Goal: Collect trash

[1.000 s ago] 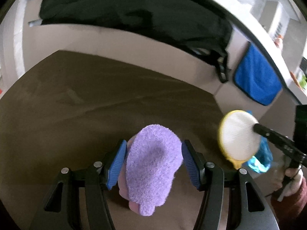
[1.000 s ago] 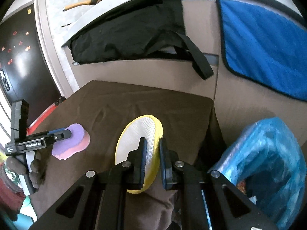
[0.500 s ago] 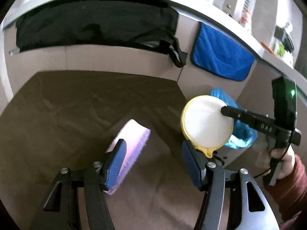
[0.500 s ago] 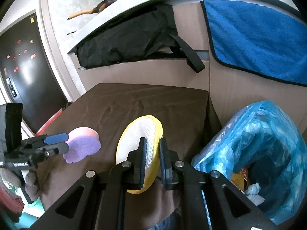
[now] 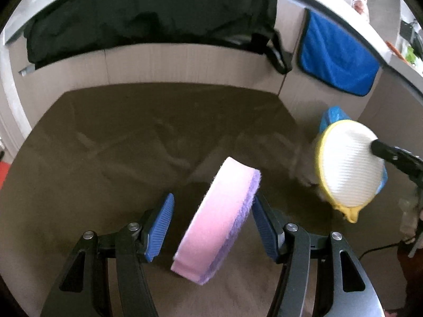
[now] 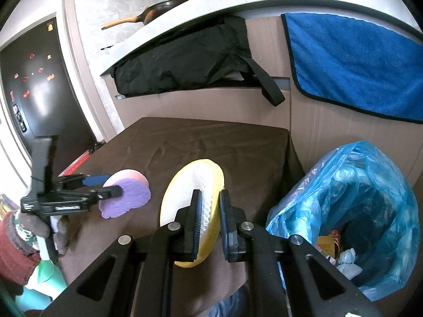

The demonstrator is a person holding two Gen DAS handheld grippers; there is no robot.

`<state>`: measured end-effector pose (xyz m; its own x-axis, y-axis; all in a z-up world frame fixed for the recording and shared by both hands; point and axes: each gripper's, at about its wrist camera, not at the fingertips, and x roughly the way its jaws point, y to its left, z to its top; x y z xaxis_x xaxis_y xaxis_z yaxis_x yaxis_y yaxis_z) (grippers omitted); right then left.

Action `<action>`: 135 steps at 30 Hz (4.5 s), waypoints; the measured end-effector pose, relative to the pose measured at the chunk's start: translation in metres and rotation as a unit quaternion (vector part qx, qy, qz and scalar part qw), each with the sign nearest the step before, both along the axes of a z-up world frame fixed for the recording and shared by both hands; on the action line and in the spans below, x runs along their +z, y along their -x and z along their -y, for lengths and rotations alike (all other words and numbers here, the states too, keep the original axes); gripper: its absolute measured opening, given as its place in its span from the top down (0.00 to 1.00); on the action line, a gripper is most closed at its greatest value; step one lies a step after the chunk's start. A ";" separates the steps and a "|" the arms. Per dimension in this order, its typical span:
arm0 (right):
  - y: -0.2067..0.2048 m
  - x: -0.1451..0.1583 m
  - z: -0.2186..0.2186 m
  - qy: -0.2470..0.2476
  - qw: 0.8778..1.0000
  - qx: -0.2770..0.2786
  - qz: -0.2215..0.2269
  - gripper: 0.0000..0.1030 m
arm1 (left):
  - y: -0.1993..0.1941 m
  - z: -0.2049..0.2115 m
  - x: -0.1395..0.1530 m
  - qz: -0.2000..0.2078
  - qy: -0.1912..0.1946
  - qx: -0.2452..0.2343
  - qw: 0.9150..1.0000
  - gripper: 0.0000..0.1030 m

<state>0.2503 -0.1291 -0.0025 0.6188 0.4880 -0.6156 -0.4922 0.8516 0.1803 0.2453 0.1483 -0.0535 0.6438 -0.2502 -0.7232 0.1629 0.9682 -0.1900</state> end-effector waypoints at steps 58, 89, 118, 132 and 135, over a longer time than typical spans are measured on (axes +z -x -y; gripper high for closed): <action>0.021 0.042 0.180 0.054 0.974 -0.195 0.099 0.89 | -0.036 0.268 0.058 0.091 0.093 -0.092 0.987 0.68; -0.023 -0.023 0.185 0.047 0.976 -0.208 0.033 0.89 | -0.061 0.296 0.017 0.059 0.073 -0.103 0.990 0.68; 0.031 -0.001 0.177 0.040 0.972 -0.225 0.047 0.46 | -0.008 0.229 0.036 0.073 0.078 -0.046 0.993 0.27; 0.186 0.003 0.099 0.024 0.980 -0.185 0.066 0.22 | 0.168 0.155 0.059 0.148 -0.057 0.046 0.986 0.26; 0.219 -0.003 0.092 0.028 0.976 -0.202 0.080 0.22 | 0.193 0.160 0.061 0.159 -0.079 0.060 0.982 0.26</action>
